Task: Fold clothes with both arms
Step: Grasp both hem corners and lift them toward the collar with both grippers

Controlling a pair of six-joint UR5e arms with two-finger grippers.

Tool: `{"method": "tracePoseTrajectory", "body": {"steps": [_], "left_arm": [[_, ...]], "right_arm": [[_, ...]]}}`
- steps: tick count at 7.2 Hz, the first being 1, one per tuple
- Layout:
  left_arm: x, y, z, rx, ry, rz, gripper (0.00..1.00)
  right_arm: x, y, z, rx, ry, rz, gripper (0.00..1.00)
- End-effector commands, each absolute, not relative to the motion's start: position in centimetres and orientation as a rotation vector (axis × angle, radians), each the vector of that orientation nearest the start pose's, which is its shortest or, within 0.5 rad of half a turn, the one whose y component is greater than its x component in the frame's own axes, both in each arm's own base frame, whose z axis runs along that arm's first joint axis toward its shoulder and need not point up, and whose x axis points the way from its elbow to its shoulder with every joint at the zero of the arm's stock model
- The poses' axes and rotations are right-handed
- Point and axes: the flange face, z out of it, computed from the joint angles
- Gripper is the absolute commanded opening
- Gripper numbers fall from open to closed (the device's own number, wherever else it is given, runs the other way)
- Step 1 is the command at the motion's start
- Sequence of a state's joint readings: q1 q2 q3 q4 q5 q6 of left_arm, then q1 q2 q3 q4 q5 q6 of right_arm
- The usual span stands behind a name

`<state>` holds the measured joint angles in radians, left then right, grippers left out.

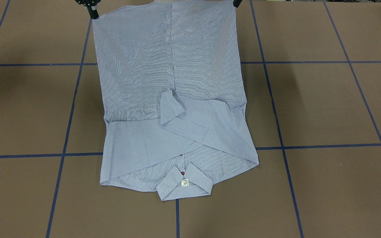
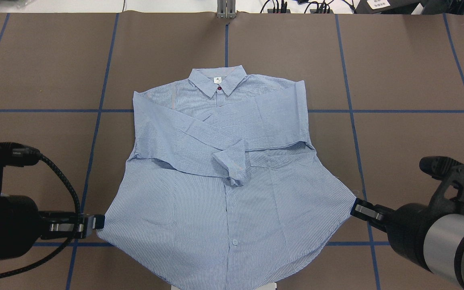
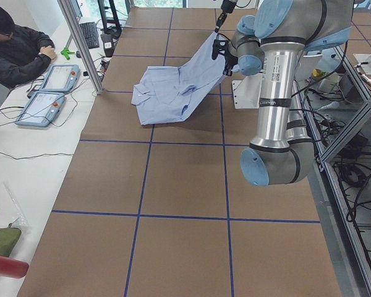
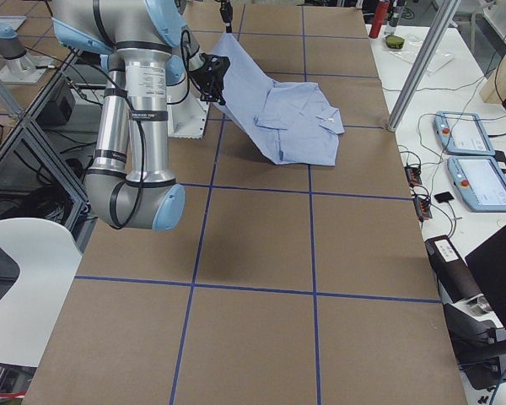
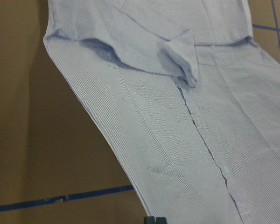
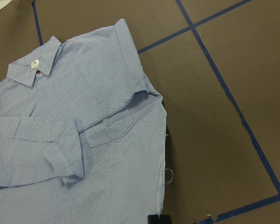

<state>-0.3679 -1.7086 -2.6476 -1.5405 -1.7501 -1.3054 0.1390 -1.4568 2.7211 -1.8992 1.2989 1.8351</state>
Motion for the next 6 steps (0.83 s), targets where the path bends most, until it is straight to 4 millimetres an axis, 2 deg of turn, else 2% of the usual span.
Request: {"method": "tracePoseTrajectory", "body": {"steps": [1, 2, 3, 5, 6], "left_arm": [[28.7, -27.5, 15.9, 0.264, 1.089, -0.003, 0.00], [30.6, -31.5, 16.4, 0.312, 1.030, -0.011, 0.00], [31.9, -35.1, 17.7, 0.344, 0.959, -0.009, 0.00], [32.3, -40.5, 19.7, 0.380, 0.867, -0.012, 0.00], [32.8, -42.4, 20.9, 0.380, 0.838, -0.030, 0.00]], "right_arm": [[-31.1, -24.8, 16.4, 0.276, -0.935, 0.474, 0.00], [-31.8, -27.6, 15.8, 0.315, -0.909, 0.486, 0.00], [-32.4, -30.9, 16.5, 0.324, -0.862, 0.479, 0.00], [-32.8, -38.2, 17.5, 0.360, -0.786, 0.513, 0.00], [-33.6, -42.1, 19.1, 0.363, -0.793, 0.540, 0.00]]}}
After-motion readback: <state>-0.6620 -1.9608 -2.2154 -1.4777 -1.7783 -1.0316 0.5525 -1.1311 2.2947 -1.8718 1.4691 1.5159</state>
